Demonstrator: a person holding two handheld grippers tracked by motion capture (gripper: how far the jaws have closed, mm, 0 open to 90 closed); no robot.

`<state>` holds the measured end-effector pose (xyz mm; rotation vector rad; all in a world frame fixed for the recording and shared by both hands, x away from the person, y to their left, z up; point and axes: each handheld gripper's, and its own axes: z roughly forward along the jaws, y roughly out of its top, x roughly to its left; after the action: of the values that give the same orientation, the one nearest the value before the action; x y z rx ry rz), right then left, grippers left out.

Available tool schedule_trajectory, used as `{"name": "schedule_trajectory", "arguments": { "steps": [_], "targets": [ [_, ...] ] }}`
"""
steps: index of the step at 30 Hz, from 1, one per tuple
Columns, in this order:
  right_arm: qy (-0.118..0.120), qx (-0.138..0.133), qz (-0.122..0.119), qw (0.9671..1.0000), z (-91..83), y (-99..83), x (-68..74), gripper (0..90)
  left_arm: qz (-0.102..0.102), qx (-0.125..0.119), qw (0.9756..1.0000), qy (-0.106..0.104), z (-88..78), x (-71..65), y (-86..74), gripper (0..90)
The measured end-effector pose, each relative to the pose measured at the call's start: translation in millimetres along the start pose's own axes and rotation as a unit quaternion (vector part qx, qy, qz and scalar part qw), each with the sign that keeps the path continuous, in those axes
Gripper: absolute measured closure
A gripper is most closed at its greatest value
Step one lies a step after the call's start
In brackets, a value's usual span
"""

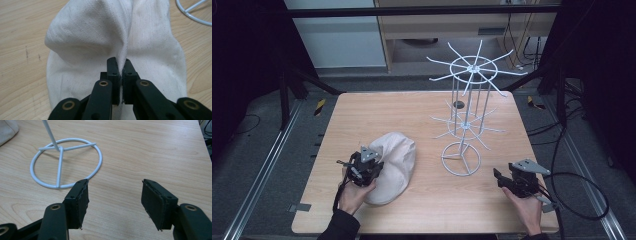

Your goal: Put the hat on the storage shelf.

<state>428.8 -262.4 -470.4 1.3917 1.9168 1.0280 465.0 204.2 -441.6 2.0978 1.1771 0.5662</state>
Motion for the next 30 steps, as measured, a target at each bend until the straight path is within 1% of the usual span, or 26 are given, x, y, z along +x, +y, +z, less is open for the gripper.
{"name": "schedule_trajectory", "arguments": {
  "steps": [4, 5, 6, 7, 9, 10, 13, 14, 15, 17, 18, 19, 20, 21, 22, 24, 28, 30],
  "targets": [
    [0.001, 0.0, -0.001, 1.0, 0.0, -0.1, -0.2, 38.9, -0.007, -0.007, 0.9999, -0.006, -3.4, 2.3, 0.2, 87.8],
    [0.001, -0.001, -0.001, 1.0, -0.1, -0.2, -0.5, 38.9, -0.008, -0.014, 0.9998, -0.007, -6.3, 3.3, 0.7, 87.9],
    [0.001, -0.001, -0.001, 1.0, -0.1, -0.3, -0.6, 38.9, -0.01, -0.016, 0.9998, -0.007, -7.7, 3.2, 1.1, 87.9],
    [0.002, 0.0, 0.0, 1.0, -0.3, -0.4, -0.6, 38.9, -0.009, -0.022, 0.9997, -0.007, -10.2, 2.8, 1.6, 87.9],
    [0.002, 0.0, 0.0, 1.0, -0.3, -0.5, -0.8, 38.8, -0.007, -0.025, 0.9997, -0.006, -12.7, 2.6, 2.3, 87.9],
    [0.002, 0.0, 0.0, 1.0, -0.4, -0.6, -1.0, 38.8, -0.007, -0.036, 0.9993, -0.005, -16.5, 2.4, 3.1, 88.0],
    [0.002, 0.0, 0.001, 1.0, -0.8, -0.6, -1.4, 38.7, -0.009, -0.048, 0.9988, -0.005, -22.3, 2.3, 4.2, 88.0],
    [0.002, -0.001, 0.001, 1.0, -1.1, -0.7, -1.8, 38.7, -0.01, -0.059, 0.9982, -0.005, -28.0, 2.7, 5.3, 88.0],
    [0.002, -0.001, 0.001, 1.0, -1.1, -0.7, -1.8, 38.7, -0.01, -0.059, 0.9982, -0.005, -28.0, 2.7, 5.3, 88.0],
    [0.002, -0.001, 0.002, 1.0, -1.6, -0.8, -2.1, 38.6, -0.01, -0.069, 0.9976, -0.004, -33.8, 3.4, 6.6, 88.0],
    [0.004, 0.0, 0.006, 1.0, -2.0, -0.8, -1.4, 38.6, -0.012, -0.076, 0.9971, -0.005, -36.4, 3.8, 7.3, 88.0],
    [0.004, 0.0, 0.005, 1.0, -2.2, -0.7, -1.6, 38.6, -0.013, -0.081, 0.9966, -0.005, -39.2, 4.3, 7.9, 88.1],
    [0.005, -0.001, 0.005, 1.0, -2.2, -0.6, -1.5, 38.5, -0.017, -0.093, 0.9955, -0.006, -44.8, 5.5, 9.0, 88.1],
    [0.005, -0.001, 0.005, 1.0, -2.2, -0.6, -1.5, 38.5, -0.017, -0.093, 0.9955, -0.006, -44.8, 5.5, 9.0, 88.0],
    [0.002, -0.002, 0.001, 1.0, -1.9, -0.8, -1.9, 38.5, -0.018, -0.098, 0.995, -0.006, -46.8, 5.9, 9.4, 88.0],
    [0.004, -0.004, 0.0, 1.0, -2.1, -0.7, -1.8, 38.4, -0.023, -0.111, 0.9936, -0.007, -53.0, 7.1, 10.6, 88.0],
    [0.005, -0.007, -0.001, 1.0, -2.7, -0.4, -1.3, 38.3, -0.028, -0.136, 0.9902, -0.009, -64.1, 8.2, 12.8, 88.1],
    [0.004, -0.007, -0.003, 1.0, -2.7, -0.4, -1.6, 38.3, -0.031, -0.151, 0.988, -0.011, -70.3, 8.5, 14.1, 88.1]
  ]
}}
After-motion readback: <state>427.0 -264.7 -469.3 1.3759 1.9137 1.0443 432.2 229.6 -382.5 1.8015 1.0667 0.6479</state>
